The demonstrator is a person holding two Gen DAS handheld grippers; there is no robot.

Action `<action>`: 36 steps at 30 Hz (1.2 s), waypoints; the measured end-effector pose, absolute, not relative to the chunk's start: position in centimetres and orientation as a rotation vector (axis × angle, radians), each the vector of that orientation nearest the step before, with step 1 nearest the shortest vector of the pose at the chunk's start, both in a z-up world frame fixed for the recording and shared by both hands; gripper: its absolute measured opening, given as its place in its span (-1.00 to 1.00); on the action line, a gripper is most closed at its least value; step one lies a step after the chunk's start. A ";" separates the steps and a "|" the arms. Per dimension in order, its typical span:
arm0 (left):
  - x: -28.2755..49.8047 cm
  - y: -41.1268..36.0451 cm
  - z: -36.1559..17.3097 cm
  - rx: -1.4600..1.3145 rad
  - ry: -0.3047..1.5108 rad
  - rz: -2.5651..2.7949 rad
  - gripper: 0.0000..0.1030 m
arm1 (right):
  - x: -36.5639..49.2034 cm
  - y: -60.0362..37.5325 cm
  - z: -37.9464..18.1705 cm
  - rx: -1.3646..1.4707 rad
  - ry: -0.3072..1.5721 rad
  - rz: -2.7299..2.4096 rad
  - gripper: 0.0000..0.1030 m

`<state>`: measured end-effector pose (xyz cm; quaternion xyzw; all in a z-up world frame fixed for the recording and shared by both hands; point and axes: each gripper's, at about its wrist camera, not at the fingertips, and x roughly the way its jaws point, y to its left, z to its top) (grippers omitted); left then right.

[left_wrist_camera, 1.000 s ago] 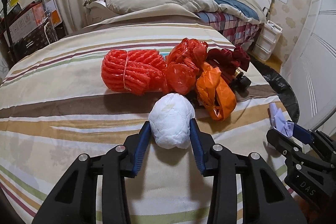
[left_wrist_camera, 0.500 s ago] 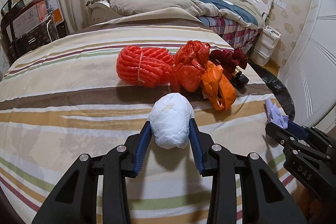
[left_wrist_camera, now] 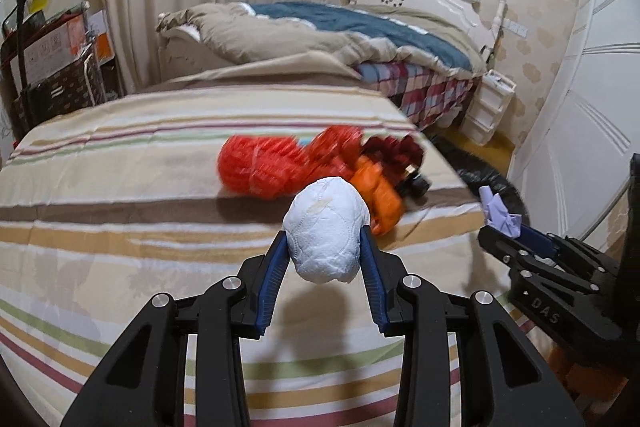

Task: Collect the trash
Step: 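Carry the cloth and tissue ball over the trash bin with both tools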

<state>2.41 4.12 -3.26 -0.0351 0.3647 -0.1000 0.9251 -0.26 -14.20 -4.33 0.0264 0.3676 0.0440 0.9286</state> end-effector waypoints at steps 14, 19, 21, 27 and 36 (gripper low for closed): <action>4.6 -3.2 -0.5 -0.024 0.668 -0.344 -0.26 | 1.9 -20.5 -2.6 0.085 0.697 -0.028 -0.28; 6.0 -5.9 -0.7 0.001 0.665 -0.372 -0.26 | 3.2 -23.3 -3.0 0.112 0.697 -0.071 -0.28; 6.9 -6.7 -0.9 0.007 0.670 -0.379 -0.26 | 3.7 -24.4 -3.2 0.118 0.697 -0.085 -0.28; 8.8 -9.5 -1.8 0.028 0.687 -0.396 -0.26 | 5.1 -26.8 -4.2 0.140 0.709 -0.117 -0.28; 11.5 -13.5 -4.2 0.064 0.743 -0.405 -0.26 | 7.1 -29.1 -5.5 0.167 0.728 -0.143 -0.28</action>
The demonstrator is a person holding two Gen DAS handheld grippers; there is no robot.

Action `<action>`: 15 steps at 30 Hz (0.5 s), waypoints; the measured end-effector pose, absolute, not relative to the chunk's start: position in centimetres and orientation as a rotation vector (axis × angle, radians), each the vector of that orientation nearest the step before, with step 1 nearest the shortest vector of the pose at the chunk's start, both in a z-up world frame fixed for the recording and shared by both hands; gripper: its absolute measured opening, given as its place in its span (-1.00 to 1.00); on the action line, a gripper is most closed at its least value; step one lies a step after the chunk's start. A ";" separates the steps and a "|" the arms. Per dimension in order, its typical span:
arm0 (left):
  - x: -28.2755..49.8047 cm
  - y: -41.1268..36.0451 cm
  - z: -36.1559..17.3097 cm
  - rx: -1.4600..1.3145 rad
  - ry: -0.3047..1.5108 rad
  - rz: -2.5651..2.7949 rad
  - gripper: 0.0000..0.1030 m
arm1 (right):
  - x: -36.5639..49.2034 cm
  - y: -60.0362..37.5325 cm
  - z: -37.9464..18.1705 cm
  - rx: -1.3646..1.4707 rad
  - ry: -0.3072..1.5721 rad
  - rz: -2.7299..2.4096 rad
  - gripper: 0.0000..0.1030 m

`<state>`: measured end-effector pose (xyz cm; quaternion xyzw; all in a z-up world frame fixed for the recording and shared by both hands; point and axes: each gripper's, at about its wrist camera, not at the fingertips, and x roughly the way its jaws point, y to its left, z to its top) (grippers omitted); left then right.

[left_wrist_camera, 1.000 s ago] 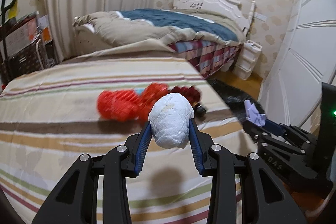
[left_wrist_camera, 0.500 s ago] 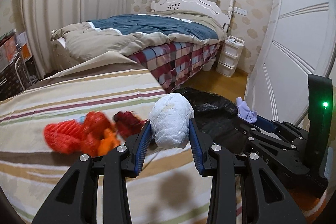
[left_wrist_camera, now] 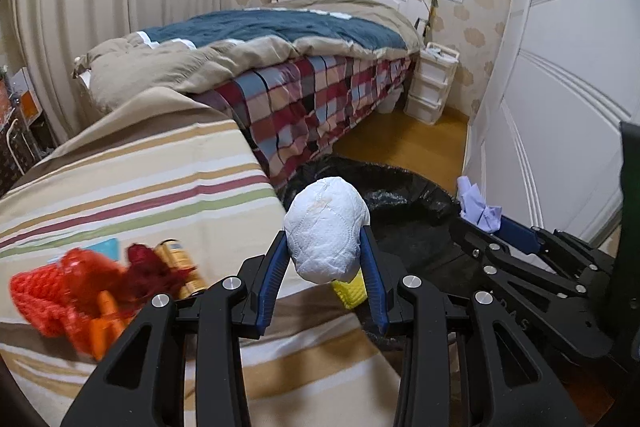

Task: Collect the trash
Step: 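Open both tools to drop the cloth and tissue ball into the bin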

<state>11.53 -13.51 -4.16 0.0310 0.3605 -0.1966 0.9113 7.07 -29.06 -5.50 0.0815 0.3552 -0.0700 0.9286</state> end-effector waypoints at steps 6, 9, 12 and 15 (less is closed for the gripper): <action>13.4 -15.3 -5.4 0.090 0.775 -0.399 -0.26 | 8.6 -30.9 -6.7 0.196 0.751 -0.166 -0.27; 14.0 -16.2 -5.8 0.096 0.783 -0.399 -0.26 | 9.2 -31.5 -7.3 0.204 0.764 -0.173 -0.27; 14.4 -16.7 -6.1 0.102 0.793 -0.398 -0.25 | 9.7 -31.9 -7.8 0.206 0.775 -0.177 -0.27; 14.7 -17.0 -6.5 0.103 0.803 -0.393 -0.25 | 10.2 -32.2 -8.3 0.211 0.781 -0.181 -0.27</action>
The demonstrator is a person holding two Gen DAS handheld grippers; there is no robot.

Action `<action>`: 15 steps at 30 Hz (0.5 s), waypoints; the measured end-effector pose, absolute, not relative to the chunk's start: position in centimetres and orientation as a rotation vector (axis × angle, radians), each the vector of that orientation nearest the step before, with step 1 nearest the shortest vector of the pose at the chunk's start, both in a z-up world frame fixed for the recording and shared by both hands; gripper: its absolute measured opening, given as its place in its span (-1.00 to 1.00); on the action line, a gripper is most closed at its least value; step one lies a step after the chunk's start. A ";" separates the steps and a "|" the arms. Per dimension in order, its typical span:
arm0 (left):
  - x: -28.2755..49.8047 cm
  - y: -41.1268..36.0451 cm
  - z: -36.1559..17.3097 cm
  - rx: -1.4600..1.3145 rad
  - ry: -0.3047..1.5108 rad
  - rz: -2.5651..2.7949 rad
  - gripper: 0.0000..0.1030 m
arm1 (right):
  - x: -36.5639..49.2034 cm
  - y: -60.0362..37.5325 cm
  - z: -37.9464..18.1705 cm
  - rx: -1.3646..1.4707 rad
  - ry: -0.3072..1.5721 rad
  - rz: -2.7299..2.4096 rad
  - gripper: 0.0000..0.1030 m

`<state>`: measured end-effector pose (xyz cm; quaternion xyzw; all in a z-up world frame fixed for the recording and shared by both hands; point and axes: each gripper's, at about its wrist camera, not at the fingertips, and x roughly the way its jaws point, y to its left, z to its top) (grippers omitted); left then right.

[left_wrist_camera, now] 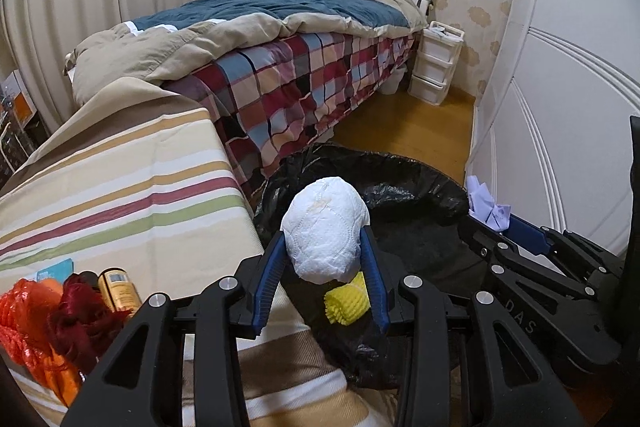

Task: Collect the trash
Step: 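Open both tools to drop the cloth and tissue ball into the bin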

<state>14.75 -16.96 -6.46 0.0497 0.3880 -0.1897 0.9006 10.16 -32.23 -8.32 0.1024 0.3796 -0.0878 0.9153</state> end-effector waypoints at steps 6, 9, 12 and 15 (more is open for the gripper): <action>15.0 -17.5 -6.5 0.116 0.808 -0.387 -0.07 | 10.9 -32.5 -8.8 0.217 0.785 -0.188 -0.24; 15.0 -17.4 -6.4 0.110 0.800 -0.382 0.16 | 10.8 -32.7 -8.7 0.226 0.780 -0.202 -0.09; 14.8 -17.2 -6.1 0.100 0.787 -0.373 0.36 | 10.3 -32.8 -8.6 0.229 0.770 -0.216 -0.06; 14.5 -16.8 -5.7 0.088 0.779 -0.365 0.44 | 9.9 -32.8 -8.5 0.234 0.769 -0.223 0.00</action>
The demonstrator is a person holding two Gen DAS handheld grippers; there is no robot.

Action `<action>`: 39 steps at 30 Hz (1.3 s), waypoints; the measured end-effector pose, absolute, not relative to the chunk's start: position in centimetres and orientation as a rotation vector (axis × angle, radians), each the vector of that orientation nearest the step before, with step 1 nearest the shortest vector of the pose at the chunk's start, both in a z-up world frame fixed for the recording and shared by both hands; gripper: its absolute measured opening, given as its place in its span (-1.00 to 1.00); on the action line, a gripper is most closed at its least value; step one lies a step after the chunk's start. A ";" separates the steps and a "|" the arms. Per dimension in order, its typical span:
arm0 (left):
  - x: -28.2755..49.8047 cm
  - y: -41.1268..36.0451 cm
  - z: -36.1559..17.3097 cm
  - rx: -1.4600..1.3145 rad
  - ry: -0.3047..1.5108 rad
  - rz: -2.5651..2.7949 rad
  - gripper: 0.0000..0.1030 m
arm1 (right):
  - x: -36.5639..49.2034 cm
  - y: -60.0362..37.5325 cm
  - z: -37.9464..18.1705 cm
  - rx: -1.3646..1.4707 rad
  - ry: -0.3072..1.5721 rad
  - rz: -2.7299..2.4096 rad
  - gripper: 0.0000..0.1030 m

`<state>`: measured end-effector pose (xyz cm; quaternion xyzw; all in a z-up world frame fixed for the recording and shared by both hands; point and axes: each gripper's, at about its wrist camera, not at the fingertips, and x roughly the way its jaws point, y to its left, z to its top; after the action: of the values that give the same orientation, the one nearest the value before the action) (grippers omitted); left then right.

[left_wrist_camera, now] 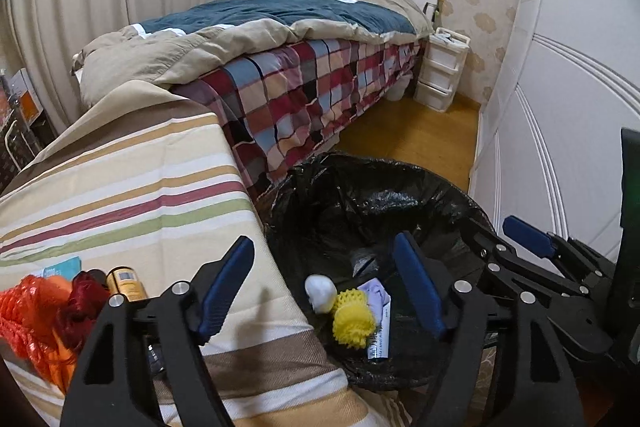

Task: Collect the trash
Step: 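Move both tools back toward the red bags and bottles on the table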

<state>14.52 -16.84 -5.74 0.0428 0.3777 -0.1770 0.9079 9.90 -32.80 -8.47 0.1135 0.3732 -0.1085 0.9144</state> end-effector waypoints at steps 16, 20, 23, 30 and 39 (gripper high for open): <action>9.7 -11.0 -3.4 0.040 0.754 -0.322 0.49 | 6.1 -29.1 -6.4 0.232 0.737 -0.191 0.14; 8.4 -8.1 -2.9 0.028 0.746 -0.290 0.49 | 5.3 -26.7 -6.0 0.217 0.736 -0.150 0.14; 7.5 -5.5 -2.6 0.006 0.742 -0.250 0.50 | 5.0 -24.8 -5.7 0.201 0.734 -0.114 0.14; 6.3 0.4 -2.8 -0.041 0.746 -0.137 0.51 | 4.7 -20.1 -5.2 0.156 0.734 -0.028 0.14; 5.7 7.3 -4.1 -0.116 0.776 0.003 0.51 | 5.1 -14.4 -4.2 0.079 0.733 0.080 0.14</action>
<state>5.74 7.26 -4.07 -0.0565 0.3780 0.0014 0.9241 5.14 -14.40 -4.23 0.0385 0.3579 0.0390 0.9321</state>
